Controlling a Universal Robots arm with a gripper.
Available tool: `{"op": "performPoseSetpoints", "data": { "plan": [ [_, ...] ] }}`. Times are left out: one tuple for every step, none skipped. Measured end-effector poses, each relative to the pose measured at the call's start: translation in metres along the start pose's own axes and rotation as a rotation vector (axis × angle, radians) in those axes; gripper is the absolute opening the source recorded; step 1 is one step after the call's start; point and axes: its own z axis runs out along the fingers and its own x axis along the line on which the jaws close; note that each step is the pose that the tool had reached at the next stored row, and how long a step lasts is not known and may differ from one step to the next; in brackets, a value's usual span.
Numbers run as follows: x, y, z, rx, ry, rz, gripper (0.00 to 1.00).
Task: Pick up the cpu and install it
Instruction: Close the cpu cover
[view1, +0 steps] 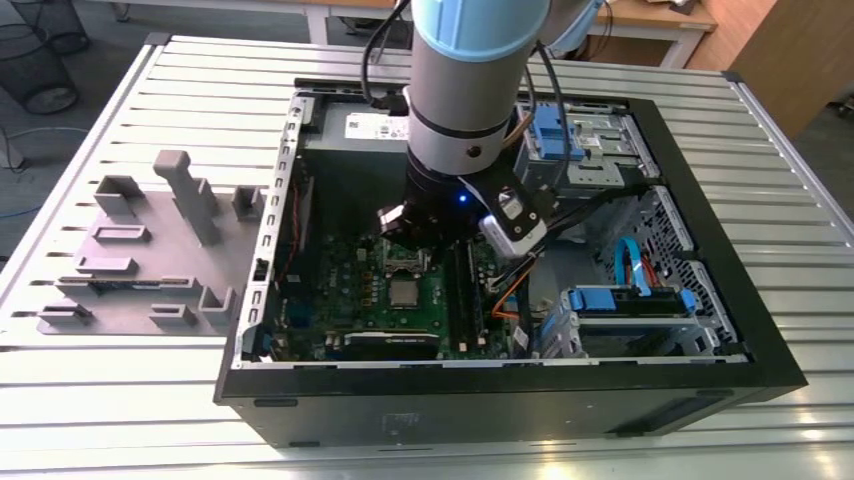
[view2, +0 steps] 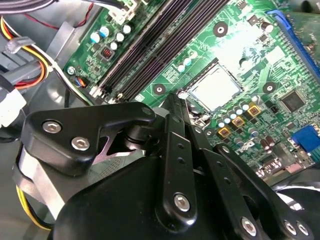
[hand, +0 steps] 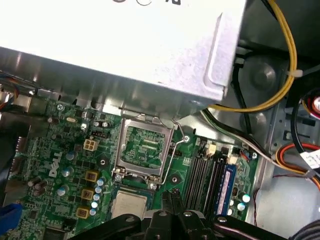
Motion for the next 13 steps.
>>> {"op": "performPoseSetpoints", "data": {
  "plan": [
    [-0.0001, 0.0005, 0.0004, -0.0001, 0.0004, -0.007, 0.11],
    [-0.0002, 0.0010, 0.0008, -0.0003, 0.0007, -0.014, 0.11],
    [-0.0003, 0.0013, 0.0011, -0.0005, 0.0011, -0.021, 0.11],
    [-0.0004, 0.0017, 0.0013, -0.0005, 0.0015, -0.027, 0.11],
    [-0.0006, 0.0021, 0.0014, -0.0005, 0.0020, -0.033, 0.11],
    [-0.0009, 0.0026, 0.0016, -0.0007, 0.0021, -0.037, 0.11],
    [-0.0014, 0.0033, 0.0017, -0.0008, 0.0022, -0.039, 0.11],
    [-0.0021, 0.0040, 0.0019, -0.0008, 0.0023, -0.041, 0.11],
    [-0.0031, 0.0047, 0.0020, -0.0008, 0.0024, -0.042, 0.11],
    [-0.0042, 0.0054, 0.0023, -0.0010, 0.0024, -0.044, 0.11],
    [-0.0053, 0.0062, 0.0024, -0.0010, 0.0024, -0.045, 0.11],
    [-0.0063, 0.0070, 0.0026, -0.0010, 0.0025, -0.046, 0.11],
    [-0.0074, 0.0078, 0.0028, -0.0010, 0.0026, -0.047, 0.11]
  ]
}}
